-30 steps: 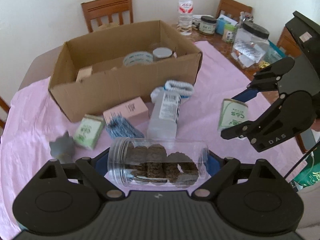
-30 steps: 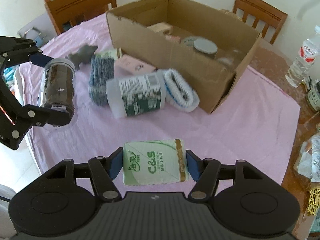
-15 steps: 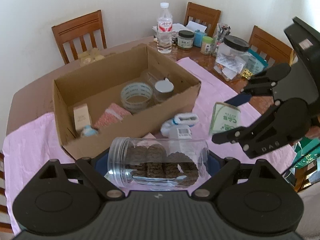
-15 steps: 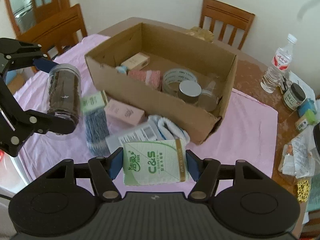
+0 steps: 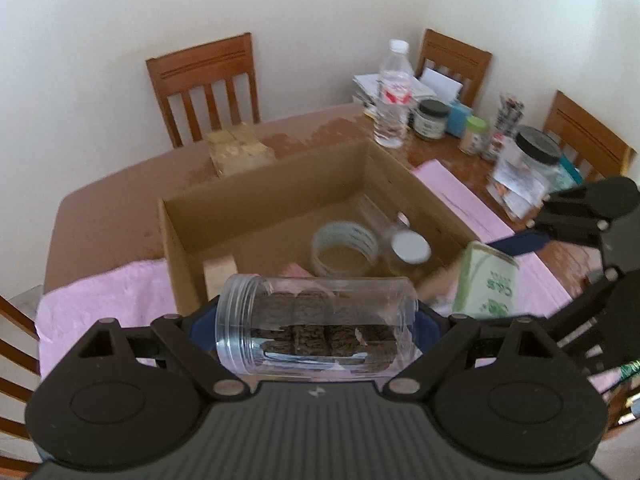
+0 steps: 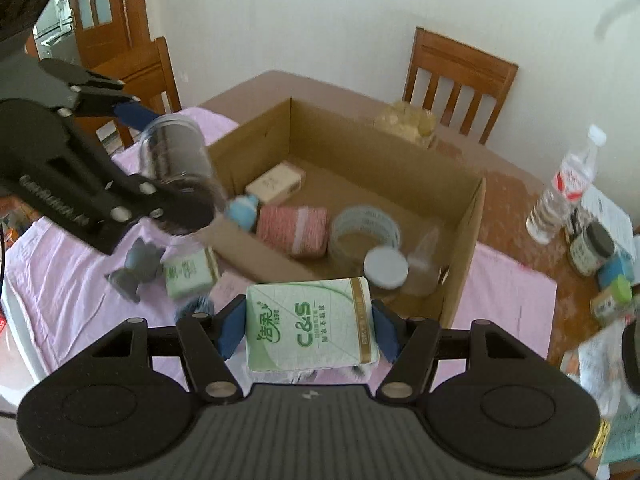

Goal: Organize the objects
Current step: 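Carry the cookie jar and tissue pack into the box, opening both tools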

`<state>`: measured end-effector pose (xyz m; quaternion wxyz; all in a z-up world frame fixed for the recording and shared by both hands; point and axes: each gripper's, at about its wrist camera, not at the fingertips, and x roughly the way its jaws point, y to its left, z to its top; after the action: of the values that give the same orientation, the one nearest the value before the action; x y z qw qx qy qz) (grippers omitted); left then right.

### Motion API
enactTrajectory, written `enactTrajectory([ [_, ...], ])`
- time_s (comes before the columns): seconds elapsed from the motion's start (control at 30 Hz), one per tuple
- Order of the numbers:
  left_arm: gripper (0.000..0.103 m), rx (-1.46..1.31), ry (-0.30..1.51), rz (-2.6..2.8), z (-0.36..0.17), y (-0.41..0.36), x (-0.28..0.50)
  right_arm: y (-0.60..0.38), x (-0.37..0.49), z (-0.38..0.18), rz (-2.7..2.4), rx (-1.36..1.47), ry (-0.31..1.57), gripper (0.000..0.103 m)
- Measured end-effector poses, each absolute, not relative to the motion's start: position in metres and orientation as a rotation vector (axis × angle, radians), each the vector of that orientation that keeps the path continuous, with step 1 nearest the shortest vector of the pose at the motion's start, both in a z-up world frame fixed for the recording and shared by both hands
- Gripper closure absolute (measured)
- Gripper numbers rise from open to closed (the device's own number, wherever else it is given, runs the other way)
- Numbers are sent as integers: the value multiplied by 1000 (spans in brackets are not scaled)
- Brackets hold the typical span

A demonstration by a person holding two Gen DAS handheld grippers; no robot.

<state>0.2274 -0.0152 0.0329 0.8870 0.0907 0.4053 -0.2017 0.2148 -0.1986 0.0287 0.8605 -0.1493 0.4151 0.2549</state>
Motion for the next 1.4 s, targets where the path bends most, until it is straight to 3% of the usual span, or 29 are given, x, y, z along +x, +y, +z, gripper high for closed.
enactTrajectory([
  [0.57,12,163,862,-337,18,-21,331,-175,289,23,520,-268,857,33],
  [0.6,12,159,868,-335,15,-21,336,-174,290,22,518,-263,855,31],
  [0.67,12,155,880,-333,9,-22,345,-173,295,20,507,-244,850,8],
  [0.73,12,148,893,-331,3,-22,352,-175,297,21,498,-227,837,1],
  [0.87,11,136,916,-322,-10,-24,364,-177,295,22,500,-228,831,0],
  [0.97,4,136,916,-305,-15,-27,371,-177,296,21,499,-233,833,0],
  [1.4,3,179,900,-288,-10,-28,361,-190,292,21,461,-215,829,0],
])
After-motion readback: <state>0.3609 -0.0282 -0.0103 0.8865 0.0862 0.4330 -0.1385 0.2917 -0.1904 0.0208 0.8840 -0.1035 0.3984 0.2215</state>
